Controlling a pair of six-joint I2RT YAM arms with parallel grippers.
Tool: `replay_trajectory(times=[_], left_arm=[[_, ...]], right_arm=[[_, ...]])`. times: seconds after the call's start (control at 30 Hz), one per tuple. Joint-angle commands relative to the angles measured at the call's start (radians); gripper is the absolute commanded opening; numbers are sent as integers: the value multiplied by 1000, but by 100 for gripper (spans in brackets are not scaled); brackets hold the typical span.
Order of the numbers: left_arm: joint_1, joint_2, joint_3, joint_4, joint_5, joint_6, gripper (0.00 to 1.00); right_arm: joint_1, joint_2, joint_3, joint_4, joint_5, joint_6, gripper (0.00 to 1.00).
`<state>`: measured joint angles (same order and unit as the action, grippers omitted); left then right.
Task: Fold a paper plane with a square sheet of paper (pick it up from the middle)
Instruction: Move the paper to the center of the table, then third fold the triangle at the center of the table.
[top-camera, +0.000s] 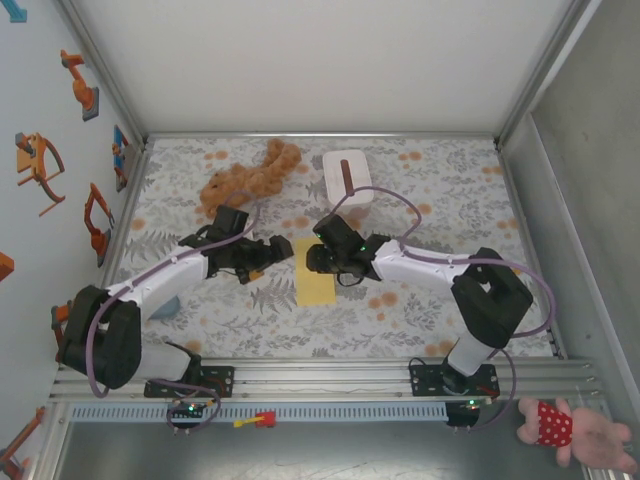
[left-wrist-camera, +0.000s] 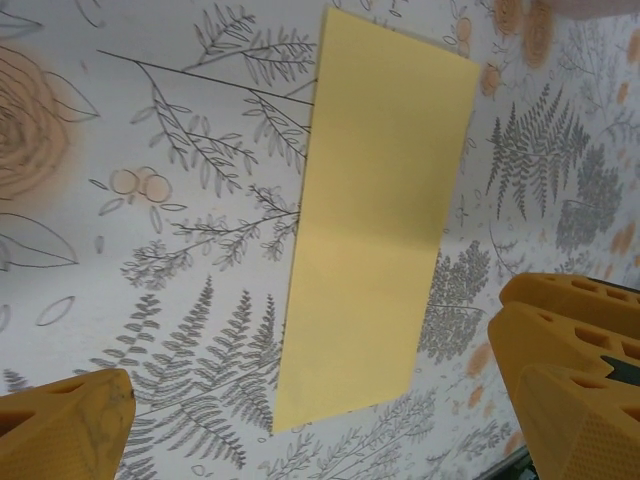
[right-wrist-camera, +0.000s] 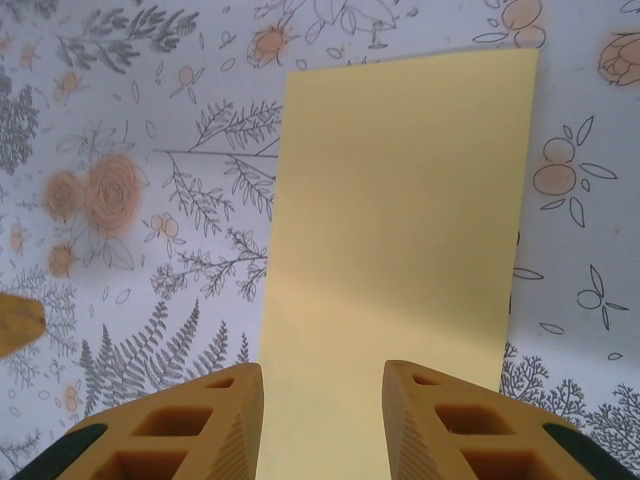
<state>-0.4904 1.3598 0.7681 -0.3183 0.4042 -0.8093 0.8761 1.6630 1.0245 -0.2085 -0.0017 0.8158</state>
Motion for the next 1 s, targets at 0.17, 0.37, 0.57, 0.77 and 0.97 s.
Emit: replay_trajectory(times=[0.17, 0.37, 0.57, 0.77, 0.97], left_arm=[[-59, 43, -55, 81, 26, -122, 90], [-97, 90, -59, 120, 33, -147, 78], [-114, 123, -64, 134, 26, -162, 59], [-122, 149, -75, 146, 33, -173, 46], [-132, 179, -76, 151, 44, -176, 37]], right_arm=[[-22, 34, -70, 67, -9, 78, 35], [-34, 63, -69, 67, -23, 78, 34], [-41, 88, -73, 67, -31, 82, 33], [-46, 110, -92, 67, -40, 99, 31], [-57, 133, -116, 65, -57, 133, 30]])
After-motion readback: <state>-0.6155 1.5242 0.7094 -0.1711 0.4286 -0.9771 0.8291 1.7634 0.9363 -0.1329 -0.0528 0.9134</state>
